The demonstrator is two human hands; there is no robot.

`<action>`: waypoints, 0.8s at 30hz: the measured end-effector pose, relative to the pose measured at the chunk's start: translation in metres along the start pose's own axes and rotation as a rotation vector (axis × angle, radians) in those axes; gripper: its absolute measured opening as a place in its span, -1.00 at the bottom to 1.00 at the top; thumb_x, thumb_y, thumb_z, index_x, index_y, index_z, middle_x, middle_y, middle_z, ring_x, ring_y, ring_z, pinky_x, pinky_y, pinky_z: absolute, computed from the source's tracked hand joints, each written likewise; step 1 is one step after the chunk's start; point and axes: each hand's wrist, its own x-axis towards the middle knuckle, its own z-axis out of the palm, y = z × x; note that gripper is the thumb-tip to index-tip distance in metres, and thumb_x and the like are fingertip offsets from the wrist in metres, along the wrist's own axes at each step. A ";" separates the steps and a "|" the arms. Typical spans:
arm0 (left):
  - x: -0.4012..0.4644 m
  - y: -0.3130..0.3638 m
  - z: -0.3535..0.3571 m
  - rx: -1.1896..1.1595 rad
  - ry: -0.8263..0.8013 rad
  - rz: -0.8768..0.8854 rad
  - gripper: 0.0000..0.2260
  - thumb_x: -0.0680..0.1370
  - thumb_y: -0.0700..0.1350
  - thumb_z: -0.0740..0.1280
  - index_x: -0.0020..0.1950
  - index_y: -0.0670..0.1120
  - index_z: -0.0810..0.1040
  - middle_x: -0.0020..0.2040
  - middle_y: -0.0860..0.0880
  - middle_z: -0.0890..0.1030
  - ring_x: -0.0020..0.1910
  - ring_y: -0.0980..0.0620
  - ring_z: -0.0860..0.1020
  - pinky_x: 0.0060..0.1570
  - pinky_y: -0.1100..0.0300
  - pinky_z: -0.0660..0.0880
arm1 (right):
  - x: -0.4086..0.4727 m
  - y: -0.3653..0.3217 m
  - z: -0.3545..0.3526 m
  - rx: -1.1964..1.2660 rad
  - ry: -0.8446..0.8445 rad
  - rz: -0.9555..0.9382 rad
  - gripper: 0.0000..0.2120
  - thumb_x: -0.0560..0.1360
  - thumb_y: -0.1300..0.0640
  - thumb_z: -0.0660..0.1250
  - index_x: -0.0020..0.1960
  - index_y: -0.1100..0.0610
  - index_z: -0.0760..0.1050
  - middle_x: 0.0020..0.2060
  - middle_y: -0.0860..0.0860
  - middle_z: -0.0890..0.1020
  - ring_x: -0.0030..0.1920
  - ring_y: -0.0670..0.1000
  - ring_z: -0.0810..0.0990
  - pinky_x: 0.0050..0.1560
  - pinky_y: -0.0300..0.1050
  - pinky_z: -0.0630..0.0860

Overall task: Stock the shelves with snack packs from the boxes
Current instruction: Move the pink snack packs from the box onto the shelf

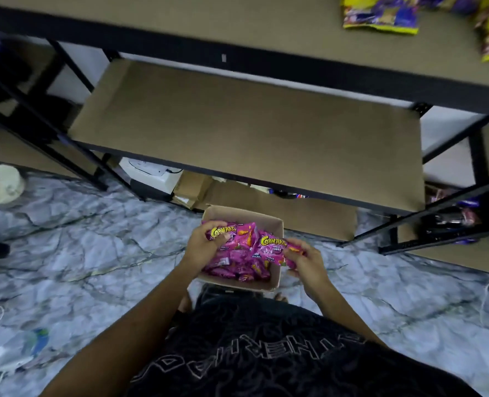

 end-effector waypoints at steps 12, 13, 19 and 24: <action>-0.032 0.183 0.029 -0.089 0.010 0.339 -0.64 0.41 -0.29 0.50 0.10 0.06 0.59 -0.09 0.00 0.62 -0.18 0.03 0.58 -0.23 0.24 0.50 | -0.045 -0.163 -0.074 -0.131 0.051 -0.734 -0.62 0.44 0.27 0.46 0.06 -0.19 0.57 -0.11 -0.08 0.65 -0.21 -0.06 0.56 -0.06 -0.02 0.56; -0.034 0.200 0.034 -0.086 0.021 0.394 -0.63 0.40 -0.30 0.51 0.09 0.06 0.59 -0.05 0.00 0.63 -0.13 0.07 0.61 -0.17 0.26 0.51 | -0.050 -0.177 -0.082 -0.126 0.060 -0.779 -0.62 0.44 0.28 0.46 0.08 -0.16 0.57 -0.06 -0.07 0.66 -0.16 -0.07 0.59 -0.01 0.00 0.58; -0.040 0.283 0.029 -0.092 0.092 0.657 -0.63 0.39 -0.32 0.52 0.10 0.01 0.61 0.01 -0.01 0.67 -0.05 0.10 0.64 -0.03 0.28 0.55 | -0.081 -0.252 -0.095 -0.053 0.078 -0.981 -0.66 0.47 0.29 0.43 0.16 -0.03 0.57 -0.03 -0.15 0.65 -0.02 -0.12 0.65 0.00 -0.14 0.58; -0.007 0.345 -0.012 -0.063 0.084 0.798 -0.64 0.41 -0.30 0.50 0.14 -0.03 0.58 -0.02 -0.01 0.66 -0.10 0.15 0.63 -0.05 0.29 0.56 | -0.072 -0.308 -0.062 -0.024 0.153 -1.130 -0.67 0.49 0.23 0.41 0.22 0.01 0.53 0.04 -0.06 0.62 0.00 -0.07 0.62 0.01 -0.14 0.56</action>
